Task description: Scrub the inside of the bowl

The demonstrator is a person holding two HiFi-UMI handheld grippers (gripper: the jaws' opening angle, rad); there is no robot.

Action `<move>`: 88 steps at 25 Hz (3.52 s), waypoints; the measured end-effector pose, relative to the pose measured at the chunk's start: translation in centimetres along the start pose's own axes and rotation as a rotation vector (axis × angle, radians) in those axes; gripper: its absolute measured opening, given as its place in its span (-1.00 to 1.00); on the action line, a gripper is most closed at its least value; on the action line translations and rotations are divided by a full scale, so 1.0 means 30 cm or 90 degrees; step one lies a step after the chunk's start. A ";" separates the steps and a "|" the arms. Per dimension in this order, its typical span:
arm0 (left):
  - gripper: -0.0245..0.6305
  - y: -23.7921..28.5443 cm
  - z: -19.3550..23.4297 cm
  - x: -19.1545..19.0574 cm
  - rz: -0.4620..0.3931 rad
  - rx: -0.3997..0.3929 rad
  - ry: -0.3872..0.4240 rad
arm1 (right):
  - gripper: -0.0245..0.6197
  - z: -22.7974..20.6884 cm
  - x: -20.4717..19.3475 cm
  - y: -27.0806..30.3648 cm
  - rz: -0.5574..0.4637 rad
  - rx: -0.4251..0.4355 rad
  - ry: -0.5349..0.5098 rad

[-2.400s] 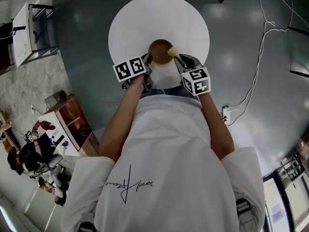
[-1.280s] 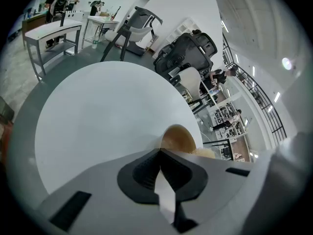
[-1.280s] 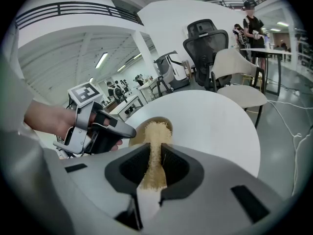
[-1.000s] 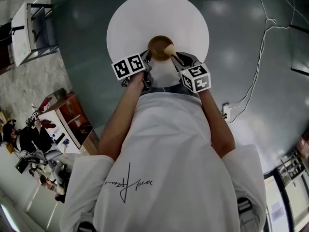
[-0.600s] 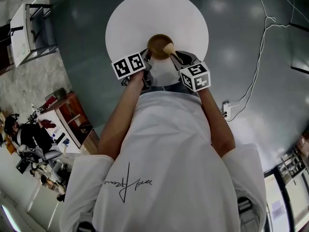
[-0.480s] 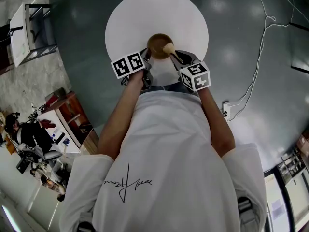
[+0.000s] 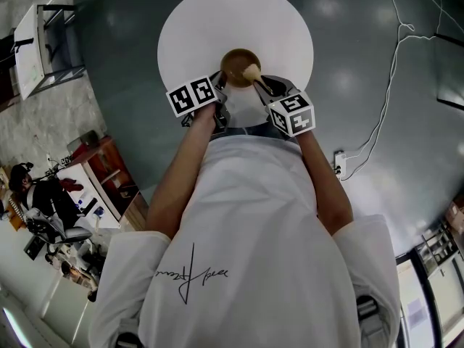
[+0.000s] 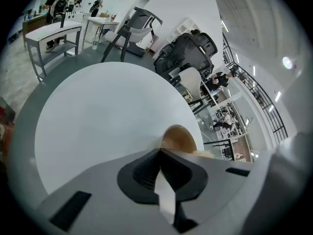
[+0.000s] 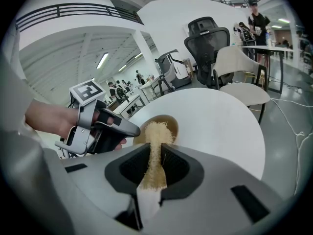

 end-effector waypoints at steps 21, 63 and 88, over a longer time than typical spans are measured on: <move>-0.90 0.003 -0.008 0.008 -0.001 -0.002 -0.008 | -0.68 0.019 0.002 0.013 0.006 0.009 -0.005; -0.90 -0.004 -0.005 -0.006 0.003 -0.007 0.031 | -0.68 0.113 -0.013 0.077 0.060 0.079 -0.053; -0.90 -0.024 -0.006 -0.025 0.013 -0.013 0.035 | -0.68 0.069 -0.008 0.030 0.109 0.098 -0.084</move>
Point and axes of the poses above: the fingertips, and each gripper's own axes: y forward along the fingers, z to its left, x out of its top, the point moved 9 cm from there along -y, backward along the fingers, and after that the axes turned 9 degrees about x, right-handed, at the moved point
